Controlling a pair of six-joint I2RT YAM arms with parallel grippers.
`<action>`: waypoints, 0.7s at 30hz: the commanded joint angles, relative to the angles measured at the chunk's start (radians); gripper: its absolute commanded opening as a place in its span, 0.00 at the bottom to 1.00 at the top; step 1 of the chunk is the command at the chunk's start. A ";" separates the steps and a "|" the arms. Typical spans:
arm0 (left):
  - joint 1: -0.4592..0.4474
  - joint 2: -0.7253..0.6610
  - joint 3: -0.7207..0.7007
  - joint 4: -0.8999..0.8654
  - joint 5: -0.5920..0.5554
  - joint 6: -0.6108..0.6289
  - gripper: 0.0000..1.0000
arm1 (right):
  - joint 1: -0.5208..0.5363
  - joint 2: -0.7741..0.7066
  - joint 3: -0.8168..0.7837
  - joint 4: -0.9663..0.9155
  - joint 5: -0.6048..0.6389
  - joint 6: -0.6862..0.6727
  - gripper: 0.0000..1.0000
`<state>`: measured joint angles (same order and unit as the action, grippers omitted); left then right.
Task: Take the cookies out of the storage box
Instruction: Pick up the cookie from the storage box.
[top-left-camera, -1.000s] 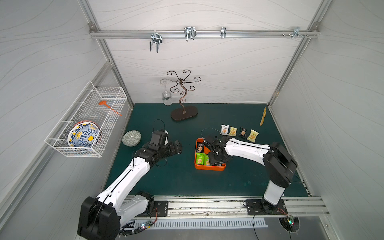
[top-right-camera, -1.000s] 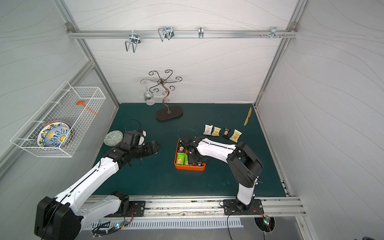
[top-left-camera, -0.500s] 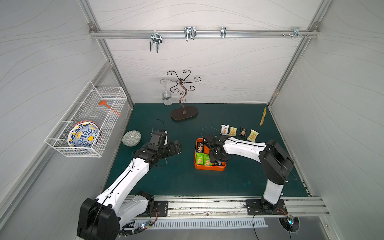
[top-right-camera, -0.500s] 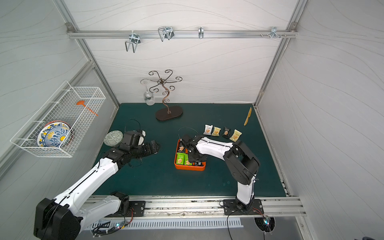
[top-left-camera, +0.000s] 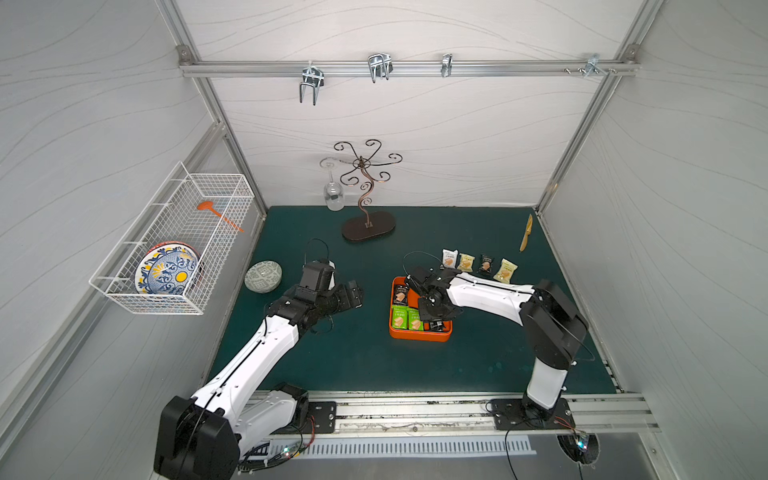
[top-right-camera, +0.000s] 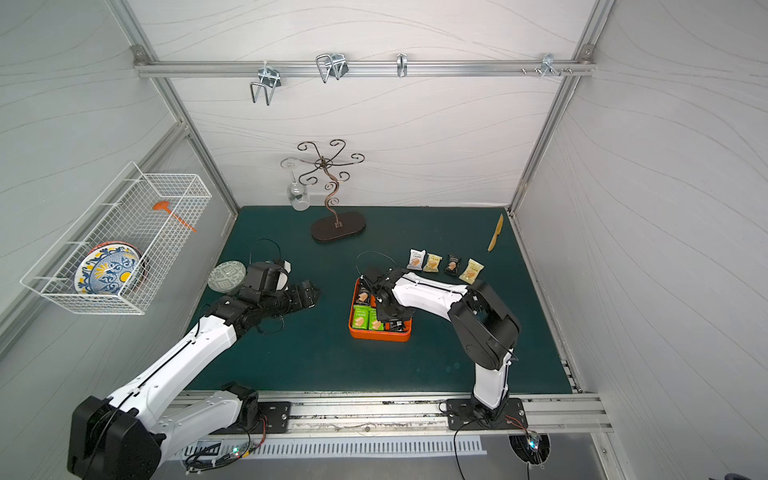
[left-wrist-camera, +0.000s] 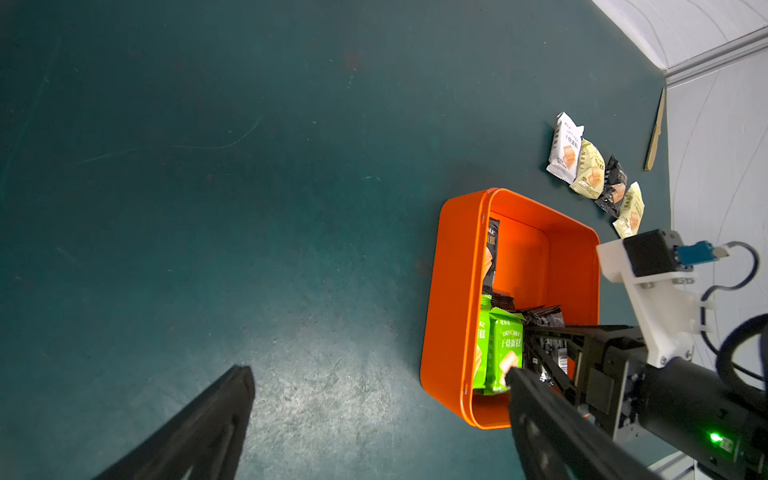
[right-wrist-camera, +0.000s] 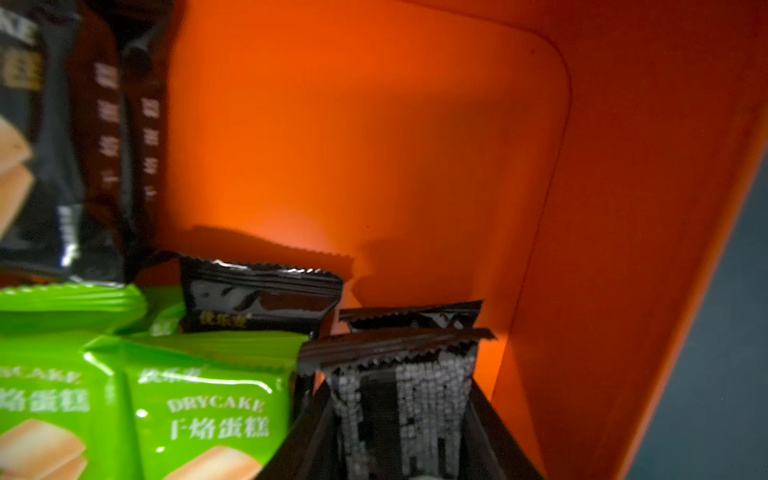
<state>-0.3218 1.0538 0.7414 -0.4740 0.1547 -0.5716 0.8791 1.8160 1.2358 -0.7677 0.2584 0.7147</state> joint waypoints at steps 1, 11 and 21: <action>0.000 -0.008 0.000 0.011 -0.007 0.019 0.99 | -0.011 -0.048 0.028 -0.043 0.025 -0.014 0.43; 0.000 0.001 0.003 0.015 -0.003 0.016 0.99 | -0.045 -0.101 0.083 -0.072 0.021 -0.049 0.43; 0.000 0.003 0.004 0.015 -0.003 0.012 0.99 | -0.182 -0.221 0.100 -0.096 0.002 -0.108 0.43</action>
<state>-0.3218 1.0538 0.7414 -0.4736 0.1543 -0.5720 0.7414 1.6455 1.3262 -0.8207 0.2611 0.6388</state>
